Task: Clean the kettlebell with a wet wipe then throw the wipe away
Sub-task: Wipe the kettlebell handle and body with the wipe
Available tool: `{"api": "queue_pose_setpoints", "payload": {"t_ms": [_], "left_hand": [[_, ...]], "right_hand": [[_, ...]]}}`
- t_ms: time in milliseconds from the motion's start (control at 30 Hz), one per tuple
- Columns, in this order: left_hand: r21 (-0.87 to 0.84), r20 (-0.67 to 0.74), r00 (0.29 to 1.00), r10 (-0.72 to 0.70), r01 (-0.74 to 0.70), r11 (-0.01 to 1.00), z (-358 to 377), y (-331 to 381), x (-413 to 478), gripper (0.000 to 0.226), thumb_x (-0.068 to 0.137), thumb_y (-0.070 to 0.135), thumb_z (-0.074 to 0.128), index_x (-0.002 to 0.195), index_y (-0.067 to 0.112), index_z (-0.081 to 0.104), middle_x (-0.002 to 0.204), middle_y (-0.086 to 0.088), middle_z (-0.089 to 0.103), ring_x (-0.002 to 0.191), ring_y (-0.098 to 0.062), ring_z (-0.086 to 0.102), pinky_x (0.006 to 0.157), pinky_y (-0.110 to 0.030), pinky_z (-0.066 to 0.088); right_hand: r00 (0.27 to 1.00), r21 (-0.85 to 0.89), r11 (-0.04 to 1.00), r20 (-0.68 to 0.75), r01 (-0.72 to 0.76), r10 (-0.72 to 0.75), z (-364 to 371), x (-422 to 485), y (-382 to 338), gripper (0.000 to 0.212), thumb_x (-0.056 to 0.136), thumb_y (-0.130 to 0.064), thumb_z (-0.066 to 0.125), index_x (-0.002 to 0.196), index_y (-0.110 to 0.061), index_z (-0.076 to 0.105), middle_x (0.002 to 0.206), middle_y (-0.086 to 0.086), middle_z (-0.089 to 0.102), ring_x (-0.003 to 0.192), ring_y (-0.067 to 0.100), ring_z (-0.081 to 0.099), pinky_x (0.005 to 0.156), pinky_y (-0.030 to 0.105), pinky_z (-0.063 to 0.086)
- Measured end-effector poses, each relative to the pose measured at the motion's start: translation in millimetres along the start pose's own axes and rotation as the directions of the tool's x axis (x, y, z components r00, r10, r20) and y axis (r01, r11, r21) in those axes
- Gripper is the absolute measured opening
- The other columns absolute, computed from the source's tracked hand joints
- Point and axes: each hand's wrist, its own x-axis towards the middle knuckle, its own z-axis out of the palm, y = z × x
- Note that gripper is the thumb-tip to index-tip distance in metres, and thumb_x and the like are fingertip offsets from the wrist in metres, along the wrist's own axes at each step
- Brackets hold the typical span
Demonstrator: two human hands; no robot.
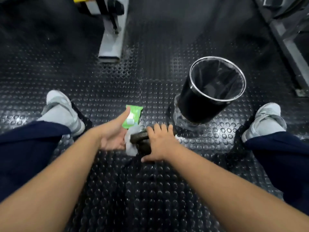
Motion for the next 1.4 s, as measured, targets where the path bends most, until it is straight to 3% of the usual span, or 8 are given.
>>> {"api": "queue_pose_setpoints", "payload": {"t_ms": [300, 600, 900, 1000, 1033, 1100, 1200, 1400], "left_hand": [[-0.154, -0.285, 0.958, 0.014, -0.06, 0.986, 15, -35, 49, 0.112, 0.076, 0.099, 0.029, 0.138, 0.013, 0.065, 0.131, -0.013, 0.071, 0.117, -0.03, 0.071, 0.094, -0.044, 0.056], [-0.007, -0.128, 0.991, 0.038, -0.039, 0.999, -10, -19, 26, 0.123, 0.068, 0.105, 0.022, 0.141, 0.015, 0.064, 0.139, -0.017, 0.066, 0.125, -0.03, 0.061, 0.113, -0.044, 0.041], [0.337, -0.35, 0.937, 0.003, 0.123, 0.933, 16, -9, 32, 0.091, 0.068, 0.105, 0.029, 0.13, 0.043, 0.054, 0.12, 0.009, 0.063, 0.106, -0.012, 0.06, 0.098, -0.037, 0.042], [0.517, -0.341, 0.939, -0.046, 0.228, 0.825, 26, 16, 22, 0.102, 0.068, 0.106, 0.026, 0.146, 0.046, 0.052, 0.122, -0.015, 0.07, 0.128, -0.026, 0.059, 0.116, -0.046, 0.031], [0.542, -0.345, 0.937, -0.052, 0.244, 0.805, 32, 23, 20, 0.103, 0.072, 0.103, 0.026, 0.153, 0.044, 0.044, 0.142, -0.023, 0.06, 0.137, -0.03, 0.053, 0.12, -0.051, 0.026], [0.556, -0.366, 0.925, -0.102, 0.305, 0.773, 39, 31, 23, 0.103, 0.073, 0.102, 0.027, 0.156, 0.043, 0.04, 0.164, -0.016, 0.036, 0.149, -0.034, 0.038, 0.122, -0.056, 0.021], [0.545, -0.387, 0.914, -0.119, 0.331, 0.77, 27, 24, 45, 0.112, 0.047, 0.115, 0.031, 0.123, 0.043, 0.071, 0.148, -0.006, 0.059, 0.136, -0.033, 0.053, 0.119, -0.057, 0.032], [0.554, -0.427, 0.903, -0.046, 0.301, 0.776, 10, 15, 50, 0.119, 0.049, 0.115, 0.027, 0.136, 0.042, 0.063, 0.146, 0.005, 0.058, 0.138, -0.027, 0.049, 0.121, -0.053, 0.028]], "right_hand": [[1.0, -0.033, 0.999, 0.02, -0.007, 0.008, 2, 5, -5, 0.125, 0.064, -0.091, 0.067, 0.156, -0.019, 0.023, 0.147, 0.011, 0.037, 0.138, 0.038, 0.035, 0.12, 0.067, 0.018], [1.0, -0.055, 0.998, 0.022, 0.002, -0.001, -2, 3, -6, 0.128, 0.064, -0.093, 0.065, 0.157, -0.017, 0.022, 0.149, 0.012, 0.037, 0.139, 0.039, 0.035, 0.121, 0.068, 0.018], [1.0, -0.028, 0.999, 0.014, 0.015, -0.015, -4, -1, -3, 0.135, 0.068, -0.089, 0.067, 0.164, -0.015, 0.008, 0.16, 0.013, 0.028, 0.147, 0.041, 0.026, 0.125, 0.068, 0.009], [0.999, -0.055, 0.999, 0.043, 0.001, 0.001, -2, 2, -4, 0.136, 0.069, -0.091, 0.064, 0.165, -0.015, 0.004, 0.162, 0.015, 0.024, 0.149, 0.043, 0.022, 0.125, 0.069, 0.007], [0.999, -0.063, 0.998, 0.053, 0.004, 0.0, -3, 3, -5, 0.138, 0.069, -0.091, 0.063, 0.166, -0.015, 0.001, 0.165, 0.016, 0.02, 0.15, 0.043, 0.02, 0.125, 0.069, 0.005], [0.998, -0.062, 0.998, 0.068, 0.01, -0.006, -3, 3, -7, 0.14, 0.07, -0.091, 0.063, 0.166, -0.014, -0.003, 0.17, 0.016, 0.013, 0.153, 0.043, 0.016, 0.126, 0.068, 0.003], [0.998, -0.027, 1.0, 0.066, 0.002, -0.001, -3, 2, -7, 0.136, 0.069, -0.089, 0.066, 0.165, -0.014, 0.006, 0.167, 0.015, 0.019, 0.15, 0.04, 0.021, 0.126, 0.068, 0.005], [0.998, -0.062, 0.998, 0.069, -0.001, 0.005, -7, 2, -8, 0.13, 0.069, -0.088, 0.067, 0.162, -0.016, 0.013, 0.157, 0.014, 0.029, 0.145, 0.039, 0.027, 0.125, 0.068, 0.008]]}}
